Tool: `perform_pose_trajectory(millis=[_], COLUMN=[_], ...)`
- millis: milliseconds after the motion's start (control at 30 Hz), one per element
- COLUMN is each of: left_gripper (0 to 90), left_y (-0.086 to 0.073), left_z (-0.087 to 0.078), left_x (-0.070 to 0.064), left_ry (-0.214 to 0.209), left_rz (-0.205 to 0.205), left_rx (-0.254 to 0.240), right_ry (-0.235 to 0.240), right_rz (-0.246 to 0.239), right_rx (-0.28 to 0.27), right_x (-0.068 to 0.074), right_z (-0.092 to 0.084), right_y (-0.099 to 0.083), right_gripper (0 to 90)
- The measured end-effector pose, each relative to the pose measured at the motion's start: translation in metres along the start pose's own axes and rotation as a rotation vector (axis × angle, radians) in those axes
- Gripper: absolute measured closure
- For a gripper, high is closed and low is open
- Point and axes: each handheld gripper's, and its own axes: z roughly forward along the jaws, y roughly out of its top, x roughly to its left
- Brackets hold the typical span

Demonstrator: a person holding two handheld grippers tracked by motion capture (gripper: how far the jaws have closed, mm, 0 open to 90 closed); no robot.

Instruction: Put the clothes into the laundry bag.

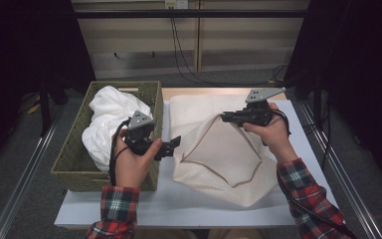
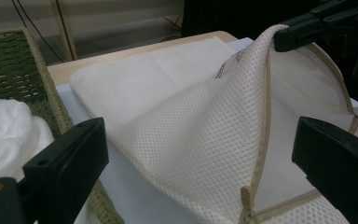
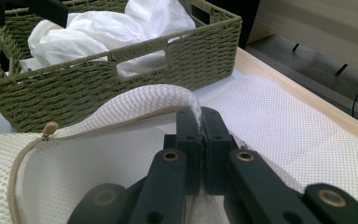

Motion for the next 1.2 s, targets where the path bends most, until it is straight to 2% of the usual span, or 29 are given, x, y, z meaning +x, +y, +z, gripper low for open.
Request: perform_pose_trajectory(millis=[167, 367, 467, 533, 667, 767, 900, 933, 967, 1000, 1067, 1133, 1167, 1200], left_gripper=[3.1, 2.6, 3.1, 3.2, 2.7, 2.8, 3.3, 2.9, 2.2, 2.7, 2.9, 2.9, 3.2, 3.9], left_y=[0.007, 0.014, 0.014, 0.013, 0.009, 0.007, 0.002, 0.001, -0.001, -0.001, -0.004, -0.007, -0.009, -0.009], left_z=[0.000, -0.001, 0.000, -0.002, -0.004, -0.005, -0.005, -0.005, -0.005, -0.005, -0.004, -0.002, -0.001, -0.001], left_x=[0.011, 0.031, 0.040, 0.048, 0.069, 0.077, 0.091, 0.094, 0.101, 0.101, 0.106, 0.113, 0.118, 0.118], left_ry=[0.030, 0.073, 0.090, 0.104, 0.169, 0.200, 0.274, 0.279, 0.306, 0.306, 0.337, 0.346, 0.372, 0.372], left_rz=[-0.002, -0.033, -0.063, -0.063, -0.098, -0.098, -0.131, -0.143, -0.160, -0.160, -0.163, -0.184, -0.203, -0.203], left_rx=[0.018, 0.031, 0.028, 0.048, 0.075, 0.098, 0.123, 0.123, 0.133, 0.133, 0.159, 0.167, 0.175, 0.175], right_ry=[0.010, 0.002, 0.003, 0.009, 0.003, 0.007, 0.008, 0.007, 0.007, 0.010, 0.009, 0.011, 0.011, 0.011], right_rz=[-0.002, 0.010, 0.012, 0.010, 0.007, 0.009, 0.006, 0.004, 0.005, 0.006, 0.011, 0.017, 0.019, 0.019], right_rx=[0.000, 0.001, 0.002, 0.002, 0.016, 0.018, 0.022, 0.024, 0.028, 0.028, 0.027, 0.029, 0.029, 0.029], right_x=[0.000, 0.000, -0.001, -0.001, 0.000, 0.000, 0.001, 0.001, 0.001, 0.001, 0.000, -0.001, -0.001, -0.001], right_z=[0.001, -0.002, -0.002, -0.001, -0.002, -0.002, -0.002, -0.002, -0.002, -0.002, -0.002, -0.002, -0.002, -0.002], right_y=[-0.002, -0.003, -0.005, -0.006, -0.009, -0.010, -0.012, -0.012, -0.013, -0.013, -0.014, -0.016, -0.016, -0.016], right_gripper=[88.2, 88.3, 88.2, 88.3, 88.2, 88.2, 88.2, 88.2, 88.2, 88.3, 88.2, 88.2, 88.2, 88.2])
